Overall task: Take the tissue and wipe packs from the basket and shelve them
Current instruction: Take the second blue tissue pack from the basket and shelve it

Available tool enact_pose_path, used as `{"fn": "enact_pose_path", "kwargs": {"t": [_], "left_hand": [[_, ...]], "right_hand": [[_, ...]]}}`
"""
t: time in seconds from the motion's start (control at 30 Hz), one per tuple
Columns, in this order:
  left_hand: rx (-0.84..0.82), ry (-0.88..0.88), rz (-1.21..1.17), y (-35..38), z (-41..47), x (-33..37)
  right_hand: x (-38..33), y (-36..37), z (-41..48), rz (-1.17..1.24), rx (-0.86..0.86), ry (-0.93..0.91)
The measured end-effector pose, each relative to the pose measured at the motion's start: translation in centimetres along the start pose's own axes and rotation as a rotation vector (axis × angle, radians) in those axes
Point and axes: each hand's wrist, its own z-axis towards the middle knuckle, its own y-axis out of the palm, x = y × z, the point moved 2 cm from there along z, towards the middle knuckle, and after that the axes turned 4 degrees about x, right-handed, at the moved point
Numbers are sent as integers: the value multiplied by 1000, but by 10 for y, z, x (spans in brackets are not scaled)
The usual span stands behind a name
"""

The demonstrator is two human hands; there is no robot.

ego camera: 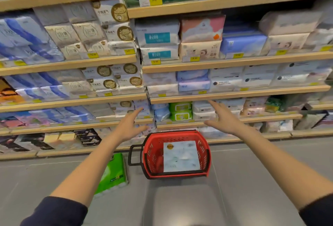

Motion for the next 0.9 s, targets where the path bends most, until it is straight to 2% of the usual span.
{"fn": "enact_pose_path", "kwargs": {"t": [0.4,0.5,0.7,0.9], "left_hand": [[-190,-58,-80,63,-9,-46],[-199,-61,-112,82,2,-50],[-269,-191,-154,119,30,-69],[-296,-380,-188,165,53,-91]], "right_hand": [[37,70,-31,22,-115,183],[48,80,-26,67,-146,174],[87,114,-5,124,-269,269],[120,137,21,97,-414,230]]}}
